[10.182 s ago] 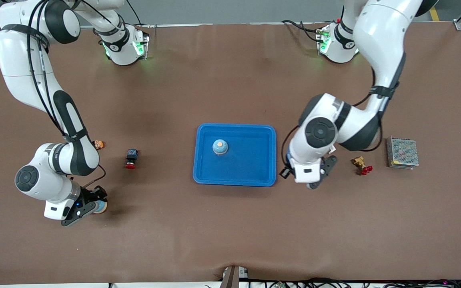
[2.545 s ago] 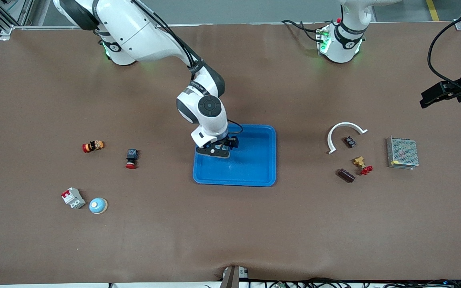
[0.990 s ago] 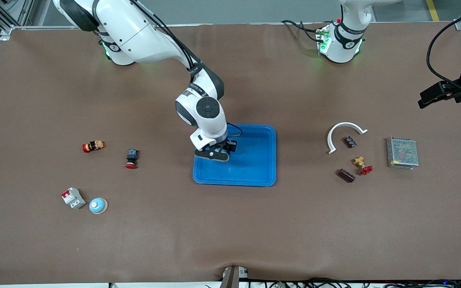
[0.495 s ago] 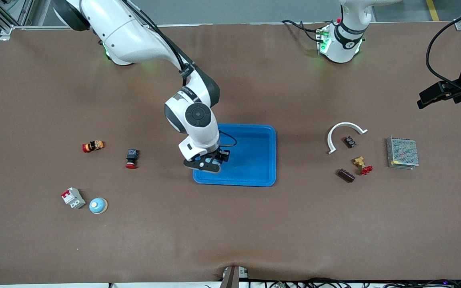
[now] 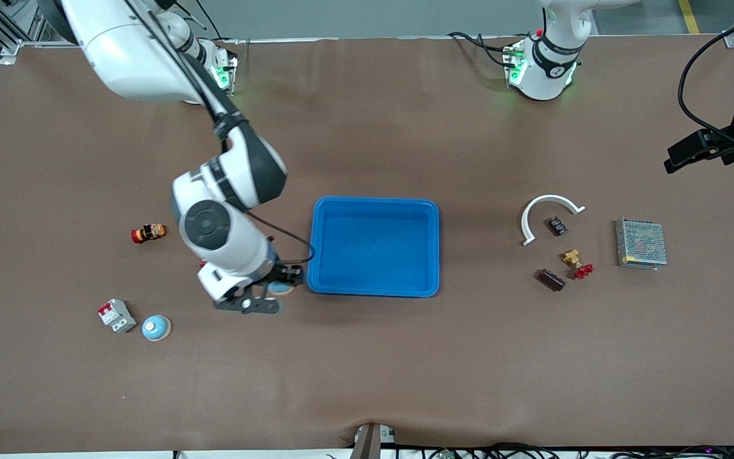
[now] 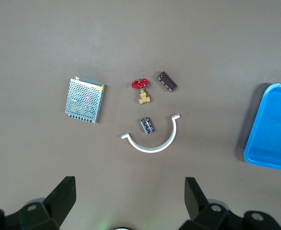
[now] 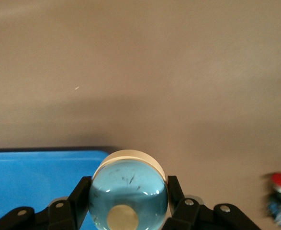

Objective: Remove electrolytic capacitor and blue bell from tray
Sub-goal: 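Carry the bell beside the first bell with the right gripper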

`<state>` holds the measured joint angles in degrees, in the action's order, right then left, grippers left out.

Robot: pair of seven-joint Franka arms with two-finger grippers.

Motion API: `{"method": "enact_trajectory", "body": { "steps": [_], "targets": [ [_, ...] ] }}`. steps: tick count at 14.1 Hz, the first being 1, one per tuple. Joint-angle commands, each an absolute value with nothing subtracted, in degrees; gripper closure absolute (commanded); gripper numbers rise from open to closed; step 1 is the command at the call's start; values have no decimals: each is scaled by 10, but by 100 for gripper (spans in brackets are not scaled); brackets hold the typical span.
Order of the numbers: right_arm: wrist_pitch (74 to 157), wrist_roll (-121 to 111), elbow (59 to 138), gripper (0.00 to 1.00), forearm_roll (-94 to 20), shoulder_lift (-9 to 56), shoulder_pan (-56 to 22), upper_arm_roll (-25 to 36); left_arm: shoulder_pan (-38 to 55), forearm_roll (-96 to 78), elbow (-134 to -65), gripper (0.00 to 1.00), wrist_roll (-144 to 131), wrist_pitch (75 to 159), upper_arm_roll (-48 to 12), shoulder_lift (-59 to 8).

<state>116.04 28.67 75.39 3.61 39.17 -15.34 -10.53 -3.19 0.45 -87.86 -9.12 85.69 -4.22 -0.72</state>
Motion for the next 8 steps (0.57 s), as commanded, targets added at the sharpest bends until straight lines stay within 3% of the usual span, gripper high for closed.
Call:
{"method": "enact_trajectory", "body": {
  "steps": [1, 8],
  "targets": [
    [1156, 229, 755, 56, 32, 389, -126, -114, -34, -9, -880, 0, -80, 860, -40, 0],
    [1174, 126, 778, 56, 41, 395, -68, -110, -34, -7, -879, 0, -80, 859, -41, -1]
  ]
}}
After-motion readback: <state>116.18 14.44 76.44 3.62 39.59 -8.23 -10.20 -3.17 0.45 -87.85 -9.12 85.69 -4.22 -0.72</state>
